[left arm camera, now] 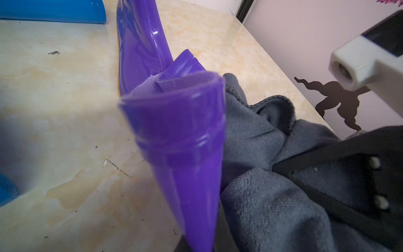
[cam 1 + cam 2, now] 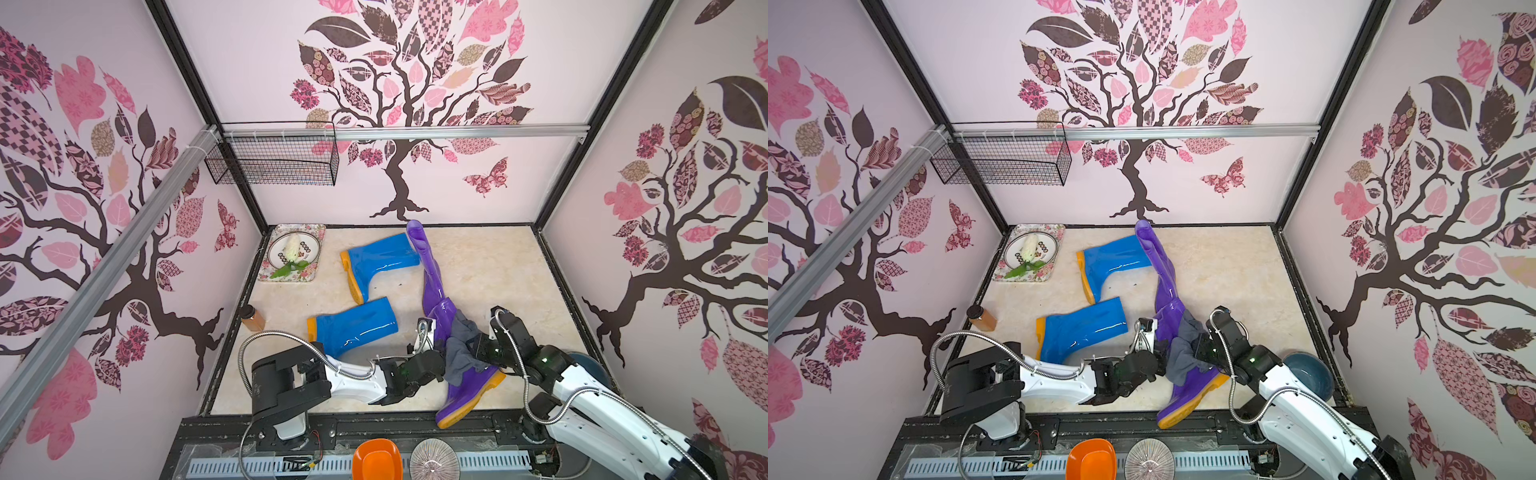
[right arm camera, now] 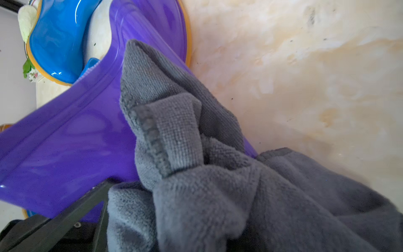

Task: Wipe the rubber boots with a cloth
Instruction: Wipe the dirt off the rubber boot.

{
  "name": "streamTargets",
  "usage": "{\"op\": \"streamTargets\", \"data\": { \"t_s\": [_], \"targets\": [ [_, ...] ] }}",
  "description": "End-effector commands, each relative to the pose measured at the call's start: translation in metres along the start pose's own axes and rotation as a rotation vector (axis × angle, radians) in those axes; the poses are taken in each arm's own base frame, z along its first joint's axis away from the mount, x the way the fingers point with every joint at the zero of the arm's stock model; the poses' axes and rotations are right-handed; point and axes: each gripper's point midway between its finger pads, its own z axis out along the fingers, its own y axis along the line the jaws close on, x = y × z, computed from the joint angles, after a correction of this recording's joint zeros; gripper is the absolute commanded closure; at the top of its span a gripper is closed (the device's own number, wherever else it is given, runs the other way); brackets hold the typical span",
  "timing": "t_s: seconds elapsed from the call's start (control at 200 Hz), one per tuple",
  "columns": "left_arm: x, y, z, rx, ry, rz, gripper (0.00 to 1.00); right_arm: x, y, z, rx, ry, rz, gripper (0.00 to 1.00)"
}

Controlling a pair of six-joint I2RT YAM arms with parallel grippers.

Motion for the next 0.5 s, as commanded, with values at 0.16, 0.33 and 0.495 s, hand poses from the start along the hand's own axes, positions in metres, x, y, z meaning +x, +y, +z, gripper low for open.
{"op": "streamTargets", "data": {
  "t_s": [0.16, 0.33, 0.495],
  "targets": [
    [-0.027, -0.012, -0.007, 0.041, -0.085, -0.020, 1.00, -0.060, 0.095, 0.009, -0.193, -0.037, -0.172, 1.00],
    [-0.034, -0.011, -0.007, 0.034, -0.100, 0.001, 1.00, -0.090, 0.087, -0.001, -0.168, -0.158, -0.117, 1.00],
    [-0.036, -0.010, -0.008, 0.038, -0.099, 0.006, 1.00, -0.060, 0.023, 0.010, 0.006, -0.086, -0.050, 1.00]
  ]
}}
